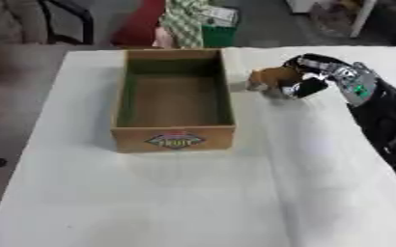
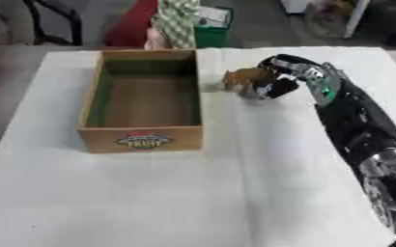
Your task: Pick up objects on the table and place them in the box.
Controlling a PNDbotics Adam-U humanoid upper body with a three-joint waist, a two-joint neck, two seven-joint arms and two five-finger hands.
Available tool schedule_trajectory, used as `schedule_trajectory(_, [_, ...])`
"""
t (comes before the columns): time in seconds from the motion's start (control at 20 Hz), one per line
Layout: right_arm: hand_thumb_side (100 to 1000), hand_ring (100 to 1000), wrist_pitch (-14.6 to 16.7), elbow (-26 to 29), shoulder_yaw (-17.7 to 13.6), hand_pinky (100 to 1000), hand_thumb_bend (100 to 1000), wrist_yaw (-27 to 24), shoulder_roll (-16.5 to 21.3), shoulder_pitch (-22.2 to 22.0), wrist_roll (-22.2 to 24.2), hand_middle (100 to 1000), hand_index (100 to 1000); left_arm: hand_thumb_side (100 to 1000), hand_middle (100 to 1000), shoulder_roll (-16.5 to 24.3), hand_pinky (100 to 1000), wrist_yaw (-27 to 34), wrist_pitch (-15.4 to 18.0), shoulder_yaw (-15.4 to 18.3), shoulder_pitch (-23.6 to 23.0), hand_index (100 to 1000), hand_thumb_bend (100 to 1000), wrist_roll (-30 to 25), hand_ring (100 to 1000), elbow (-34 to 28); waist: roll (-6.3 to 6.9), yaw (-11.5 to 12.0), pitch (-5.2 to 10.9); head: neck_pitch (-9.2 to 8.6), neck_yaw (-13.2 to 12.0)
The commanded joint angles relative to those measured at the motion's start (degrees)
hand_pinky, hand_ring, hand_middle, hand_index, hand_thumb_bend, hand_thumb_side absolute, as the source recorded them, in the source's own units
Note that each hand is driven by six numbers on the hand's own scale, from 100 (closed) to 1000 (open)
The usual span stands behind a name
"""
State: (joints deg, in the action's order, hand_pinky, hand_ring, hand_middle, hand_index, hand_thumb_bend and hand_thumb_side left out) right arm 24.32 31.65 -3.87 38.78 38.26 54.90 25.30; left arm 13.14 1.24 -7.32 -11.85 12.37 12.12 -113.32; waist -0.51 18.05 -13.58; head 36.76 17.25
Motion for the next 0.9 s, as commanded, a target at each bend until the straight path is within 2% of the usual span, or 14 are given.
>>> schedule_trajectory(0.05, [260, 555, 0.02, 0.83, -0.21, 629, 100, 1.22, 1.61, 0.83, -1.25, 476, 614, 685, 626, 0.9, 588, -0.03, 0.22, 0.37, 0.62, 787, 100, 0.03, 812, -1.27, 0.01, -0.08, 1.2, 0.08, -0.07])
schedule_trajectory(0.25, [248, 414, 0.05, 0.89, -0.42, 520, 100, 1.34, 1.34, 0.82, -2.78, 303, 443, 685, 626, 0.89, 588, -0.02, 0.18, 0.4, 0.6, 787, 100, 0.08, 812, -1.27, 0.01, -0.1, 1.27, 0.08, -0.08])
schedule_trajectory(0.4, [241, 337, 0.47, 1.37, -0.53, 472, 100, 0.52, 1.15, 0.95, -3.79, 212, 345, 685, 626, 0.87, 588, -0.01, 0.17, 0.41, 0.57, 787, 100, 0.09, 812, -1.27, 0.0, -0.18, 1.41, 0.1, -0.08])
schedule_trajectory(0.55, [232, 308, 1.25, 2.74, -0.49, 452, 100, -0.8, 1.12, 1.15, -4.02, 177, 312, 684, 625, 0.89, 588, -0.03, 0.18, 0.43, 0.53, 788, 100, 0.08, 812, -1.27, -0.01, -0.29, 1.59, 0.09, -0.14])
schedule_trajectory(0.9, [213, 302, 3.64, 9.1, 0.12, 442, 100, -7.17, 1.03, 2.71, -1.75, 164, 306, 682, 625, 0.97, 588, -0.13, 0.19, 0.48, 0.43, 788, 100, 0.1, 812, -1.26, -0.18, -0.48, 2.01, 0.07, -0.29])
